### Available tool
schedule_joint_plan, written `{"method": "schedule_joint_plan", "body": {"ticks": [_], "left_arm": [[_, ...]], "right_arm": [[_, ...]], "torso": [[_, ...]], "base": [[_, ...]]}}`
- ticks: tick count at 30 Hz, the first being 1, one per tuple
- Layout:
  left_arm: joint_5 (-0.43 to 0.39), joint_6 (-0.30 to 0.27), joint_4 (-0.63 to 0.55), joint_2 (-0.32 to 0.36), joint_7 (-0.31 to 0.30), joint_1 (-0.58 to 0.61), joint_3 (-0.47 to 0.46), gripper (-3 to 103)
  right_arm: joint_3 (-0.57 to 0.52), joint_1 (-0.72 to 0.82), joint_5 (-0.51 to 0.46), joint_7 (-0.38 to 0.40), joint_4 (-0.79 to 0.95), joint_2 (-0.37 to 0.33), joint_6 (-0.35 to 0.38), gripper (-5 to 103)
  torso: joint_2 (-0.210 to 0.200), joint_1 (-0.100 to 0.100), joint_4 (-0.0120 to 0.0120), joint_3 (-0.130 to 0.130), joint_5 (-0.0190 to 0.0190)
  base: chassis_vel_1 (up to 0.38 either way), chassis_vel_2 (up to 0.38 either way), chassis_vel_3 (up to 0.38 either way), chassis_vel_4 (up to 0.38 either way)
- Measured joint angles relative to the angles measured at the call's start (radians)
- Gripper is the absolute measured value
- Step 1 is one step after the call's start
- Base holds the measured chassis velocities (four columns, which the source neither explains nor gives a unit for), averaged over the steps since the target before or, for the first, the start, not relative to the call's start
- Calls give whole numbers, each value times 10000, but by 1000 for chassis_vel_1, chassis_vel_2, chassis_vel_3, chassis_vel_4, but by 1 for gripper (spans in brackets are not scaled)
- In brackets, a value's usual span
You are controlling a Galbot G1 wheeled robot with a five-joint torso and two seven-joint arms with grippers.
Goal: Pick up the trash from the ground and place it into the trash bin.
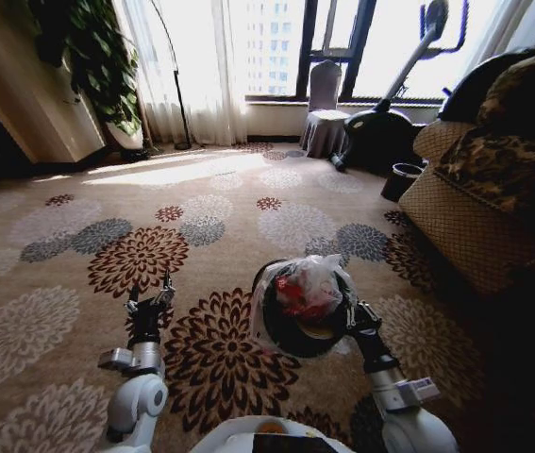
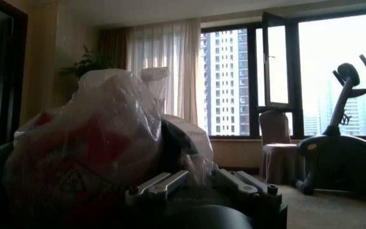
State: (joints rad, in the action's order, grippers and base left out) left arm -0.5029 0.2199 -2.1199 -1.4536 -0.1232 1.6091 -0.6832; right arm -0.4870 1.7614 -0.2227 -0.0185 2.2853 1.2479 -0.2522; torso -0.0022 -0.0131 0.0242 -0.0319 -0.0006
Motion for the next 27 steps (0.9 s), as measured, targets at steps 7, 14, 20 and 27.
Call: {"method": "schedule_joint_plan", "body": {"ticks": [7, 14, 20, 27], "left_arm": [[24, 21, 8, -28, 13, -5, 94, 99], [-15, 84, 50, -10, 6, 12, 124, 99], [-34, 82, 102, 90, -37, -25, 226, 99], [46, 24, 37, -39, -40, -73, 529, 99]], "right_arm": [[70, 35, 37, 3, -29, 122, -33, 0], [256, 90, 262, 3, -176, 404, -126, 0], [263, 212, 337, 1, -283, 531, -342, 0], [231, 285, 342, 4, -308, 503, -425, 0]], "torso": [[0, -2, -2, -3, 4], [-1, -7, -1, -5, 3], [1, -1, 0, 0, 6], [0, -2, 1, -2, 11]], "base": [[106, -259, -110, 242], [-13, -250, 16, 263], [-50, -438, 46, 419], [-149, -488, 139, 463]]}}
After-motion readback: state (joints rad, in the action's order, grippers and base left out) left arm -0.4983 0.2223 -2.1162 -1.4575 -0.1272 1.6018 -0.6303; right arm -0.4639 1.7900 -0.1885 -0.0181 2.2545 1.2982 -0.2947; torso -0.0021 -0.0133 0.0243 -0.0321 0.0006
